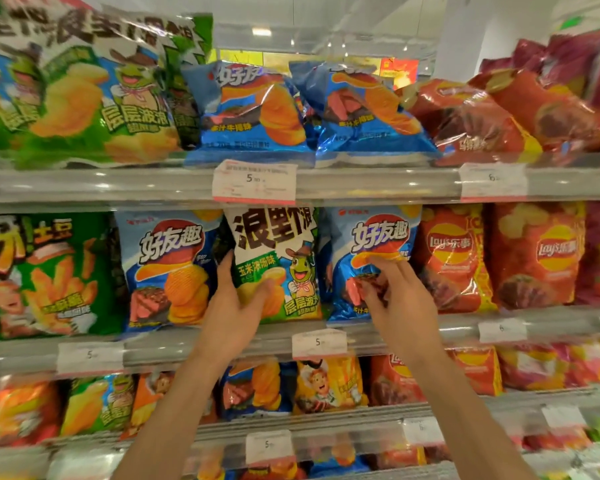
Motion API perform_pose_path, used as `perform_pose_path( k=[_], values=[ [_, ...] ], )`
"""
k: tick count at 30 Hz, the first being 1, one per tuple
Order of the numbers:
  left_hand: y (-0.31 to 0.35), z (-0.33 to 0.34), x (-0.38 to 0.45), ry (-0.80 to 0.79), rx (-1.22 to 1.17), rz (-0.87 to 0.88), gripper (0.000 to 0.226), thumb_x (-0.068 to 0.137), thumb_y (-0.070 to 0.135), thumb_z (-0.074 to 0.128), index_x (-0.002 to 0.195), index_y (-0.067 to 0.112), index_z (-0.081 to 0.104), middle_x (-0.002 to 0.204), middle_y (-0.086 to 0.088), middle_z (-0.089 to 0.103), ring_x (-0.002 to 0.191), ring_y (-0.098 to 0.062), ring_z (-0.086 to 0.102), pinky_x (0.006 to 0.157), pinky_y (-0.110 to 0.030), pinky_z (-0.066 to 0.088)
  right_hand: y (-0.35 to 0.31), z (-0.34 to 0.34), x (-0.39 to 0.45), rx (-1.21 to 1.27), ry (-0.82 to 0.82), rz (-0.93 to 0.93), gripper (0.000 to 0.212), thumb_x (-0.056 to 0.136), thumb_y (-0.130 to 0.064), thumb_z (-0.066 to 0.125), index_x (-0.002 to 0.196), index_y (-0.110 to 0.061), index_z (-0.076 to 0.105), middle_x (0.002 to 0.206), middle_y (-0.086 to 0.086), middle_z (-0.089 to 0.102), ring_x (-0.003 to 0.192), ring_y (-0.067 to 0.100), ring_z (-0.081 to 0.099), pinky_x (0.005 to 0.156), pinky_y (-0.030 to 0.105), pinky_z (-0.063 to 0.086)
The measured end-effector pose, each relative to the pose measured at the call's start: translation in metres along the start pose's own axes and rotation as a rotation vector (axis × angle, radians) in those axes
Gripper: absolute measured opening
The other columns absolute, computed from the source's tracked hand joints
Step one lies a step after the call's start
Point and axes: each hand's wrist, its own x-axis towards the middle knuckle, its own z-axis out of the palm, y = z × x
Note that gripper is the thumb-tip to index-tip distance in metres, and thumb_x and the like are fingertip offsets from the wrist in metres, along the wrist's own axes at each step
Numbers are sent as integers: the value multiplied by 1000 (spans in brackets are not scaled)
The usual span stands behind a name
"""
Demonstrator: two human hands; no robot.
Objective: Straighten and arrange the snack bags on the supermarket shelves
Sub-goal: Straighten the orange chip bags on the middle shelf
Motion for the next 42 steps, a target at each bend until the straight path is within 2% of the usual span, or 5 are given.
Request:
perform_pose_path(
  k=[4,11,18,34,42],
  values=[
    [11,-2,3,54,-14,23,80,90,53,69,156,39,27,114,35,56,108,2,60,93,-26,50,-3,-4,1,35,-28,22,34,95,-25,68,128,-28,63,121,-6,58,89,15,61,71,30,52],
    [27,-25,-10,55,-152,50,83,73,65,67,147,43,37,111,36,53,90,33,53,66,-1,49,-15,-11,3,258,-98,172,29,95,-40,66,122,-28,66,88,-15,66,78,1,65,75,27,56],
    [16,-38,-40,-131,-267,-30,64,75,57,75,130,62,43,127,19,63,106,4,69,74,-21,61,-67,6,-3,655,-373,267,72,74,-89,52,120,-35,64,105,-20,75,97,-10,67,82,18,55],
    [-5,-81,-69,108,-172,-41,49,82,72,65,127,68,46,118,42,63,108,12,65,91,-28,58,-127,46,-32,864,-494,252,53,80,-75,65,121,-42,60,117,-22,72,110,1,68,96,39,57],
    [-22,-150,-75,273,-180,-85,51,85,62,65,133,53,51,115,28,71,104,-4,73,82,-33,63,-169,74,-13,825,-599,166,57,77,-77,58,121,-42,57,109,-26,70,101,-11,64,83,13,53]
  ],
)
